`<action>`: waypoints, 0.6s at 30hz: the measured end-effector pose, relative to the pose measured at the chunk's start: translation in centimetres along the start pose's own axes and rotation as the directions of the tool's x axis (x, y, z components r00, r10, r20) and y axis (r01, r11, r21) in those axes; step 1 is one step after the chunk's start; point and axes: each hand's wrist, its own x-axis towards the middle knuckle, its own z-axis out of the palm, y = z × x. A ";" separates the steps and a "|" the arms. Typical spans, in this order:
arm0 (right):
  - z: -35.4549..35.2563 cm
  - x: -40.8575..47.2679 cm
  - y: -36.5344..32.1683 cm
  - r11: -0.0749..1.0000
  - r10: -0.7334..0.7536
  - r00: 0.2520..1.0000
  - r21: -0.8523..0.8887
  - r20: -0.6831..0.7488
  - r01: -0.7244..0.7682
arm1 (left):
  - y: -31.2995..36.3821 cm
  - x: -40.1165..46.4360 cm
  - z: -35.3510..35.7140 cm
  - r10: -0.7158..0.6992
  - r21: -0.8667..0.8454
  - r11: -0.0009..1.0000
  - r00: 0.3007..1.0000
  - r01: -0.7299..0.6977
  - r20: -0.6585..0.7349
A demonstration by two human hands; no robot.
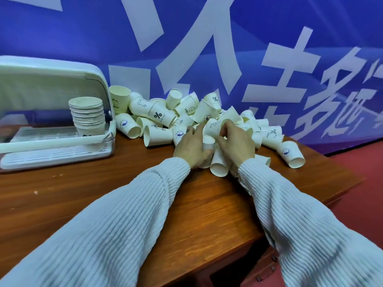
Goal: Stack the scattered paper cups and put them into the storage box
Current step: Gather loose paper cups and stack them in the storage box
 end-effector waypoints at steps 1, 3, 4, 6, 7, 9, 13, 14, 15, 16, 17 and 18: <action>0.0 0.1 0.0 1.000 -0.002 1.000 -0.003 -0.014 0.002 | -0.2 -0.2 -0.3 -0.010 0.034 0.999 1.000 0.010 -0.006; -0.2 0.2 -0.3 1.000 -0.013 0.998 -0.018 -0.066 0.012 | -0.7 -0.5 -1.2 -0.021 0.092 0.995 0.999 0.025 -0.044; -0.4 0.2 -0.5 1.000 -0.020 0.995 -0.016 -0.095 0.018 | -1.0 -0.7 -1.9 -0.032 0.082 0.996 0.997 0.038 -0.070; -0.6 0.4 -0.9 0.999 -0.030 0.989 0.016 -0.143 0.032 | -1.5 -1.2 -3.2 -0.065 -0.006 0.998 0.990 0.065 -0.127; -0.7 0.3 -1.2 0.998 -0.033 0.986 0.038 -0.162 0.040 | -1.8 -1.4 -3.8 -0.082 -0.057 0.996 0.984 0.074 -0.158; -0.7 0.2 -1.9 0.994 -0.043 0.980 0.086 -0.196 0.061 | -2.3 -2.1 -5.1 -0.100 -0.137 0.988 0.969 0.070 -0.228; -0.3 0.1 -4.2 0.963 -0.080 0.959 0.228 -0.271 0.145 | -3.2 -4.2 -8.5 -0.106 -0.203 0.979 0.931 0.035 -0.350; 0.0 0.2 -5.1 0.944 -0.087 0.955 0.282 -0.283 0.170 | -3.5 -4.7 -9.5 -0.112 -0.201 0.979 0.922 0.038 -0.371; 0.4 0.3 -6.0 0.922 -0.089 0.952 0.339 -0.292 0.190 | -3.8 -5.2 -10.5 -0.130 -0.205 0.978 0.908 0.050 -0.398; 0.7 0.4 -7.1 0.896 -0.090 0.950 0.391 -0.300 0.208 | -4.2 -5.7 -11.4 -0.159 -0.218 0.974 0.888 0.069 -0.431; 1.1 0.5 -8.2 0.871 -0.095 0.947 0.434 -0.306 0.228 | -4.5 -6.2 -12.4 -0.195 -0.243 0.966 0.864 0.088 -0.463; 1.5 0.5 -9.4 0.850 -0.107 0.944 0.464 -0.312 0.249 | -5.1 -6.7 -13.3 -0.239 -0.284 0.953 0.844 0.108 -0.481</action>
